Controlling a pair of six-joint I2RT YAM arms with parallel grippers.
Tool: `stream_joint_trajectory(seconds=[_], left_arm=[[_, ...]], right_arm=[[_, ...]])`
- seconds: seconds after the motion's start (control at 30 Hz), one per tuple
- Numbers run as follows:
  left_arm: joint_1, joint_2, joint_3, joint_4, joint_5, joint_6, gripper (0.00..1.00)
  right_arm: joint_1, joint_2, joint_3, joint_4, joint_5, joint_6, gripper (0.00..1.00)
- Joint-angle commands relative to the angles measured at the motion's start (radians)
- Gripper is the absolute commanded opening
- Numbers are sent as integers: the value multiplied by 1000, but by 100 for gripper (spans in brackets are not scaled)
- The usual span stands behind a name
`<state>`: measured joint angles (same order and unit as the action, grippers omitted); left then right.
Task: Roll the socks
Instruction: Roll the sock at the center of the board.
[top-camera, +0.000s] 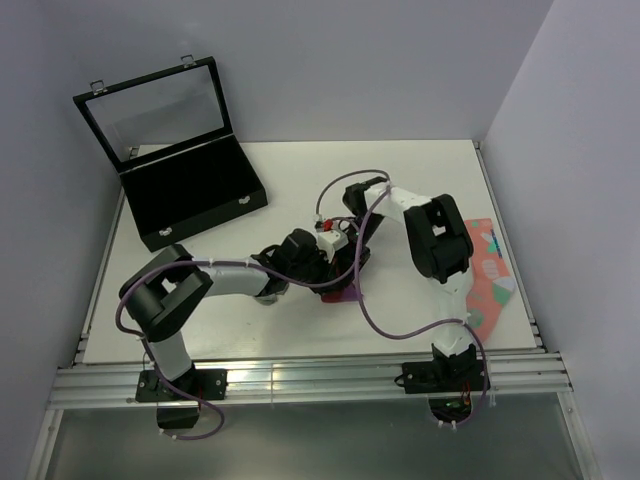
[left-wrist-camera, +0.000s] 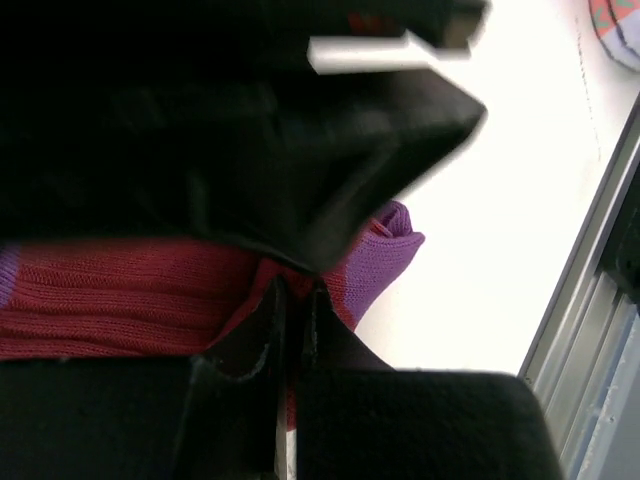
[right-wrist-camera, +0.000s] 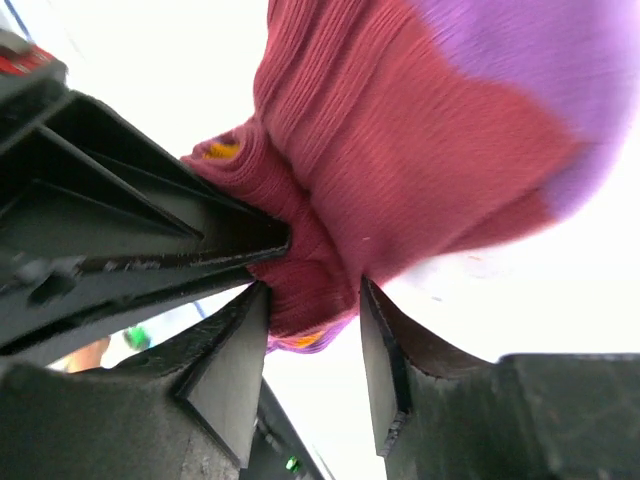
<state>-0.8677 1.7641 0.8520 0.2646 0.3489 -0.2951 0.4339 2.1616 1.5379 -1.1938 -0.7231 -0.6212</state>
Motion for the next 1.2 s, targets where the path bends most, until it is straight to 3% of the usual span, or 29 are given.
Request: stream_joint_trajectory(seconds=[0.0, 0.17, 0.4, 1.17], left_arm=[[-8, 83, -47, -153, 21, 5, 0], [-4, 81, -47, -146, 32, 7, 0], [-1, 81, -48, -143, 41, 8, 0], [6, 75, -31, -159, 62, 16, 0]], right_arm=[[-53, -75, 2, 183, -25, 40, 49], [-125, -69, 48, 241, -39, 135, 50], [-123, -42, 85, 353, 7, 267, 51], [-9, 23, 59, 427, 165, 327, 52]])
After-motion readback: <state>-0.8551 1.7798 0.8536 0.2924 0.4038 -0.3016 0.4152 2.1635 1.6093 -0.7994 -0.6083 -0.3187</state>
